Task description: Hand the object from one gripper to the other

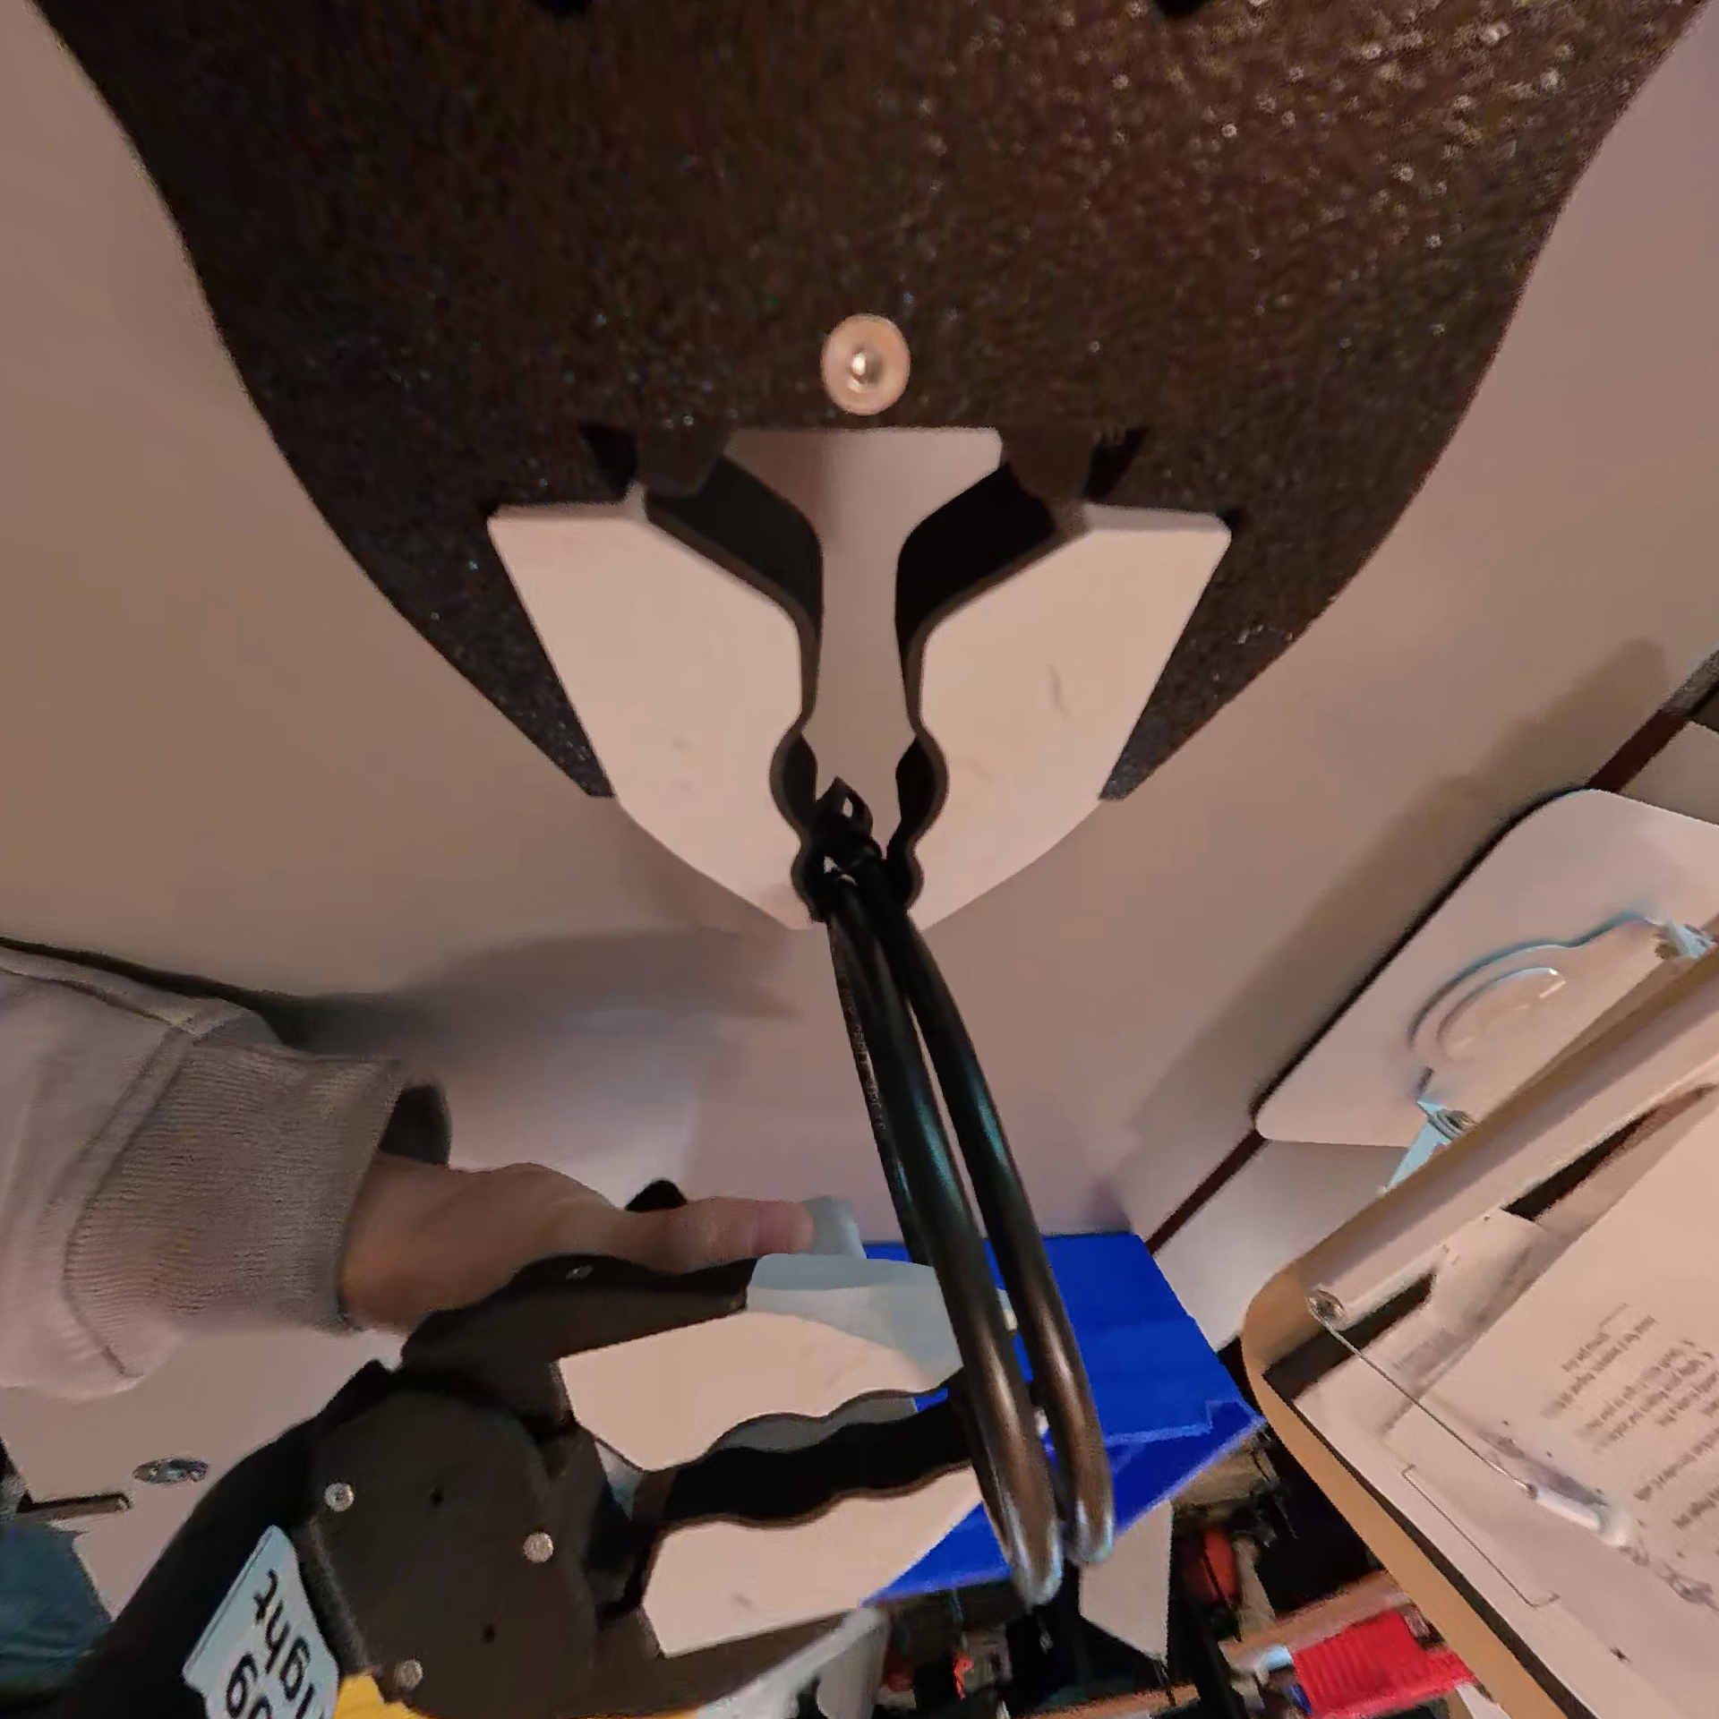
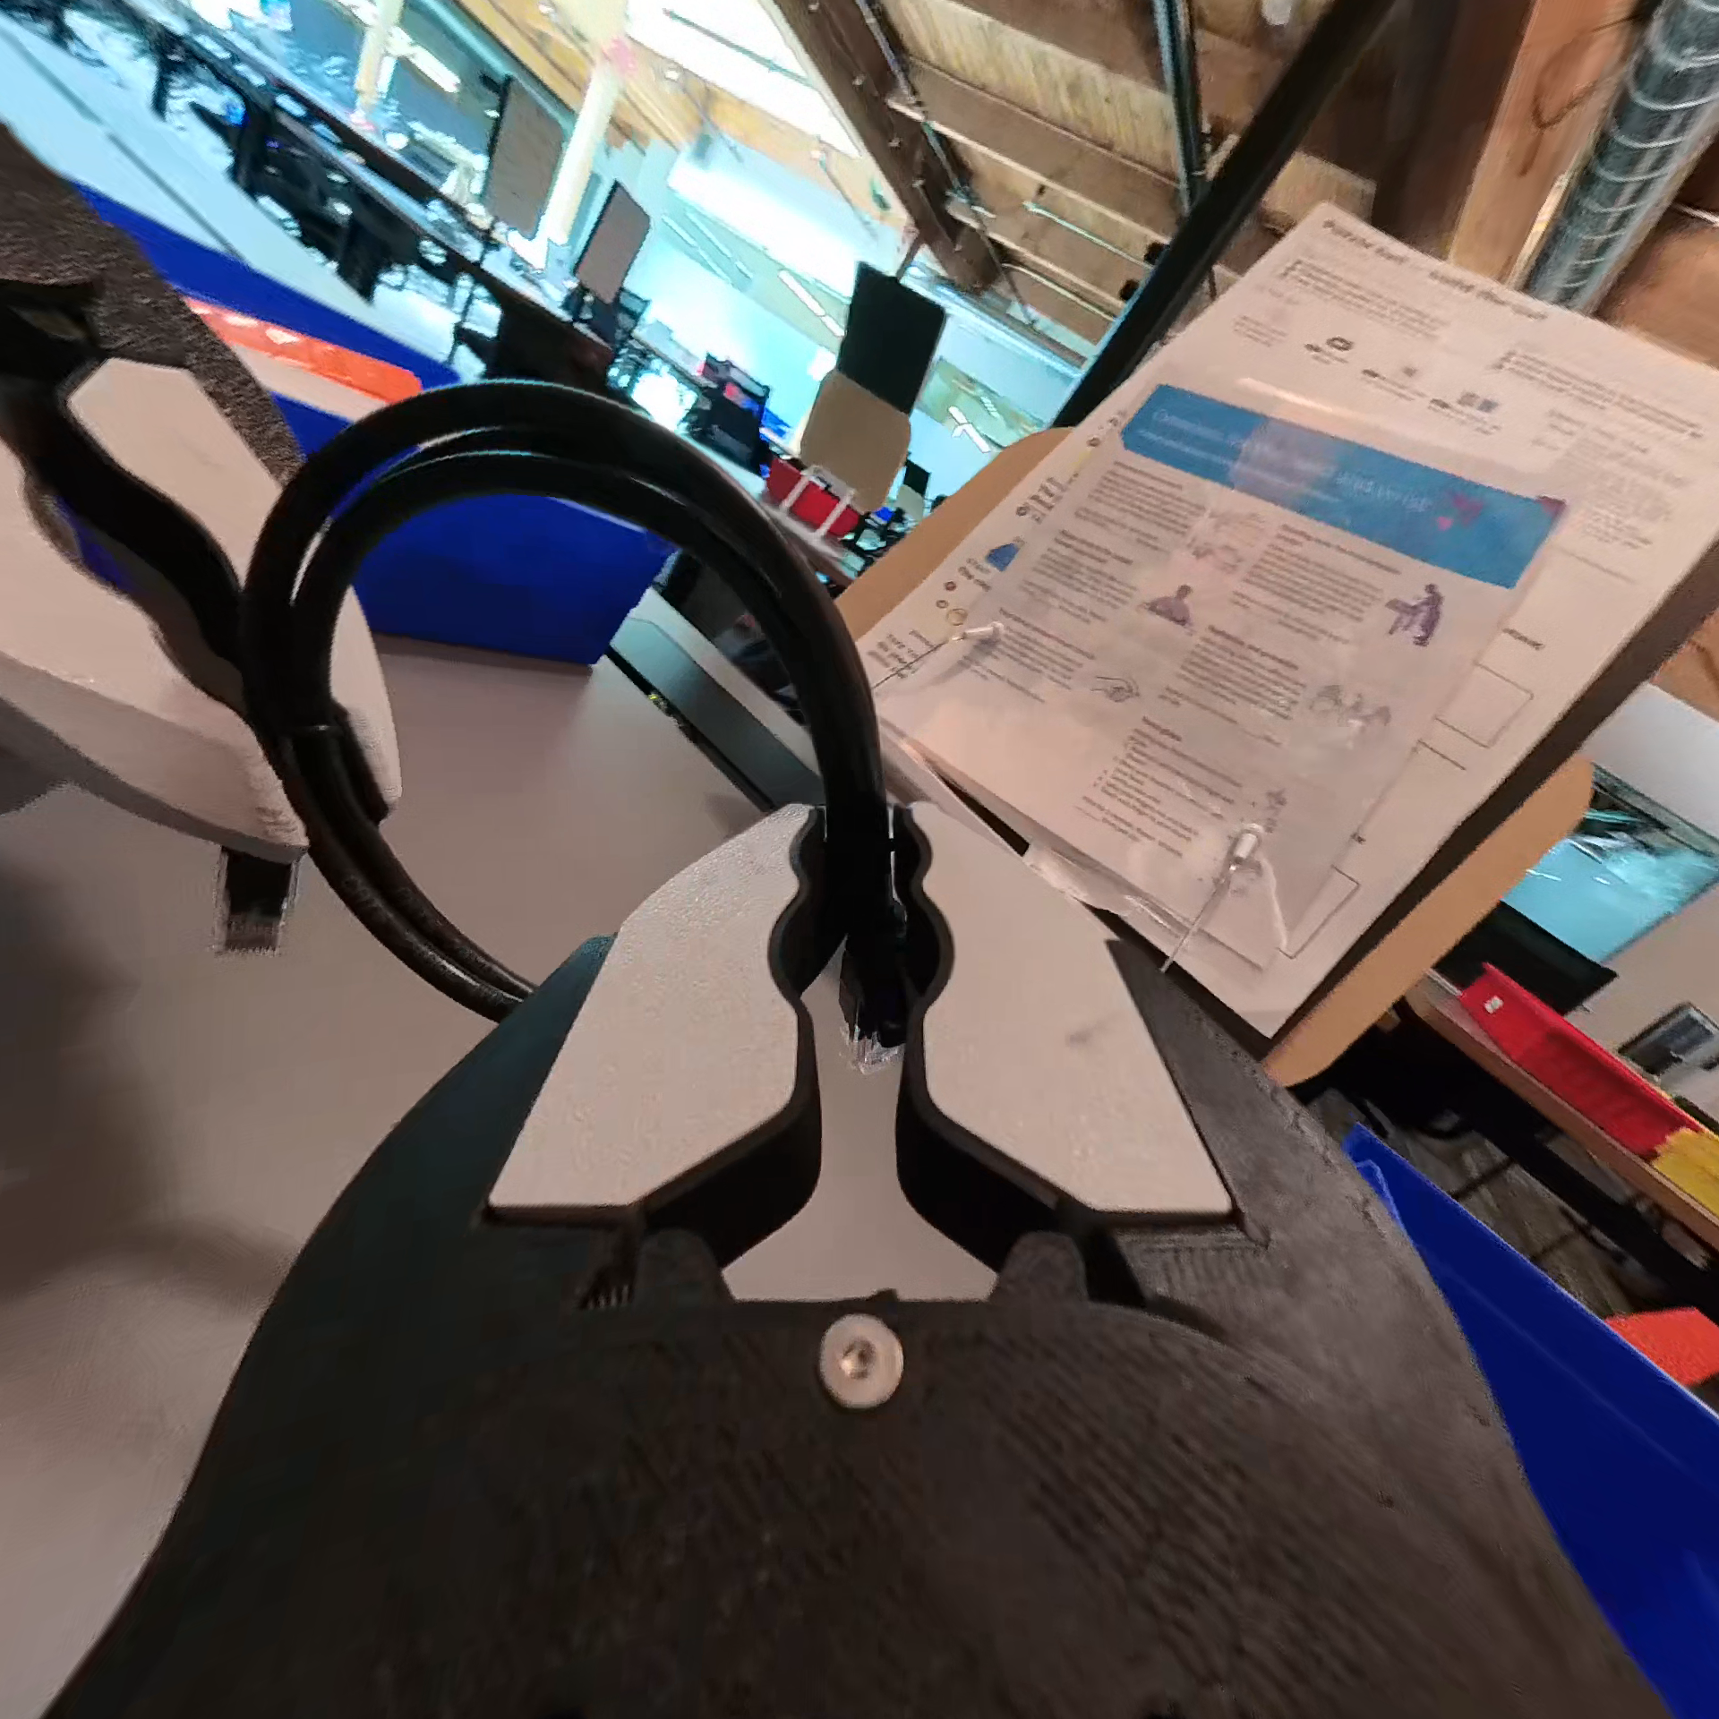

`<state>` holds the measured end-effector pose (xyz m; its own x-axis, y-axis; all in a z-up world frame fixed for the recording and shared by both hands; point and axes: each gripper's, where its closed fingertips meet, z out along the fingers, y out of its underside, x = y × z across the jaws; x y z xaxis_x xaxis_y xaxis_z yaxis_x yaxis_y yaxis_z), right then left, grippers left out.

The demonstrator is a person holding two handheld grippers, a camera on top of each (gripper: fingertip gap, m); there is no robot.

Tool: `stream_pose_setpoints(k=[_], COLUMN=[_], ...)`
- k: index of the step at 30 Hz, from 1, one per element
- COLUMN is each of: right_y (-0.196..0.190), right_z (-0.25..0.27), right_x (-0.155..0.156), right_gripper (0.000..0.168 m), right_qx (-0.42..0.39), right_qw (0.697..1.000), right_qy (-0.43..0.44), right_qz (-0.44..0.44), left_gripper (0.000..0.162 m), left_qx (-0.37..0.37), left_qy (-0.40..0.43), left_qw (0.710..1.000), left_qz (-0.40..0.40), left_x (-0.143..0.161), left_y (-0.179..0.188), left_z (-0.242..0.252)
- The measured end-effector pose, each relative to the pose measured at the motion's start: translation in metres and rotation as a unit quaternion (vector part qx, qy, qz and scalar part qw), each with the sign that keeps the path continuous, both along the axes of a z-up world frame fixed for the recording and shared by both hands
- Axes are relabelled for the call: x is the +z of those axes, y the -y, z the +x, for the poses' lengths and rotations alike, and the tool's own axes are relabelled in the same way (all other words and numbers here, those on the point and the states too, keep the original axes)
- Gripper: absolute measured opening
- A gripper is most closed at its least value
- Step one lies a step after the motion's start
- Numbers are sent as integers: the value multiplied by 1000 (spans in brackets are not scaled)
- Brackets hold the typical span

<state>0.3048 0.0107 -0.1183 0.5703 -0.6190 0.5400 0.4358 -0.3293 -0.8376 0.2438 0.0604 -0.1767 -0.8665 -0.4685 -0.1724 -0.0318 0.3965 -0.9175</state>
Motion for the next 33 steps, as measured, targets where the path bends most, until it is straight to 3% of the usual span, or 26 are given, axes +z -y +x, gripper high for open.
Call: stream_pose_setpoints(k=[3,6,9,15,17,19,21,22,23,24,27,28,30,33], right_y=[4,19,31,19,5,-12,-26,-31,-34,-34,-36,-36,-31,-17], right_z=[4,14,21,24,19,11,4,0,-1,-1,0,0,2,2], right_x=[6,15,18,0,-6,-8,-9,-8,-8,-9,-12,-12,-3,10], right_gripper=[14,13,13,13,13,13,13,13,13,13,14,15,37,61], right_qx=[-17,-18,36,132,153,174,188,196,200,199,203,200,191,114], right_qw=[999,978,903,726,691,677,681,680,676,674,685,705,780,932], right_qy=[-23,-104,-228,-401,-431,-451,-460,-463,-466,-467,-468,-459,-399,-240], right_qz=[43,181,361,543,560,555,538,534,534,537,521,501,442,246], left_gripper=[14,43,65,58,54,49,44,35,15,9,6,6,5,5], left_qx=[16,33,30,75,92,106,113,118,125,127,132,134,149,142], left_qy=[32,63,81,163,174,174,162,150,143,141,134,132,132,124], left_qw=[998,991,986,977,974,970,966,965,965,964,965,966,969,980], left_qz=[-47,-113,-146,-113,-112,-134,-169,-179,-184,-185,-182,-178,-147,-59], left_x=[13,35,45,43,40,43,48,48,48,47,46,46,43,33], left_y=[2,-1,1,19,26,31,31,29,27,25,20,18,11,1], left_z=[4,6,5,10,10,10,10,11,13,14,17,17,21,24])
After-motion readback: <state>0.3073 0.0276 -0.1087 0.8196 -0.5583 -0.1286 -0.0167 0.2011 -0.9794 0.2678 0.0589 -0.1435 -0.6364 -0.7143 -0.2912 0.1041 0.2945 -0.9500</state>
